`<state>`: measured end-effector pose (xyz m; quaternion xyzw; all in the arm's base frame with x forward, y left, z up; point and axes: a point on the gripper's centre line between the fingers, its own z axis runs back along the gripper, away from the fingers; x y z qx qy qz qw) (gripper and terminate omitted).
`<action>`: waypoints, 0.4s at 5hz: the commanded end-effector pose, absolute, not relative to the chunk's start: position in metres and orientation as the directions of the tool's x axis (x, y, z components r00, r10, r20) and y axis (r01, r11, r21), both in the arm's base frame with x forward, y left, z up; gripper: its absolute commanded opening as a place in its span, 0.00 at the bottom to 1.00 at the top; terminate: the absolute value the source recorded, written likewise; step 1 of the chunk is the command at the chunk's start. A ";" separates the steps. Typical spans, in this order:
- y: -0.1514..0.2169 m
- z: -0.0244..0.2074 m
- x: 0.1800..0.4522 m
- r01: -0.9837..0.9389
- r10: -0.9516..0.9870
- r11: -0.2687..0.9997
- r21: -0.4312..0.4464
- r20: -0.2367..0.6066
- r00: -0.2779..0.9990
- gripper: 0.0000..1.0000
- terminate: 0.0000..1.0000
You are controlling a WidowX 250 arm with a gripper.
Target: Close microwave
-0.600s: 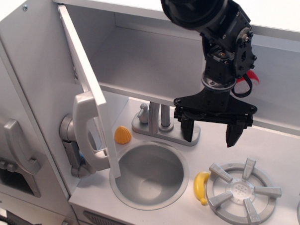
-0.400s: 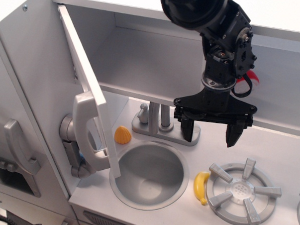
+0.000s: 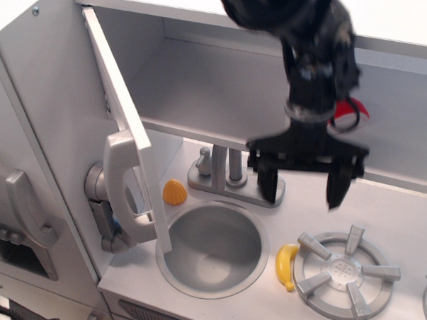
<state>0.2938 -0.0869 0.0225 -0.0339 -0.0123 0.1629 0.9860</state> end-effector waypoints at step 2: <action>-0.045 0.140 0.261 -0.268 0.303 0.936 -0.231 0.134 0.943 1.00 0.00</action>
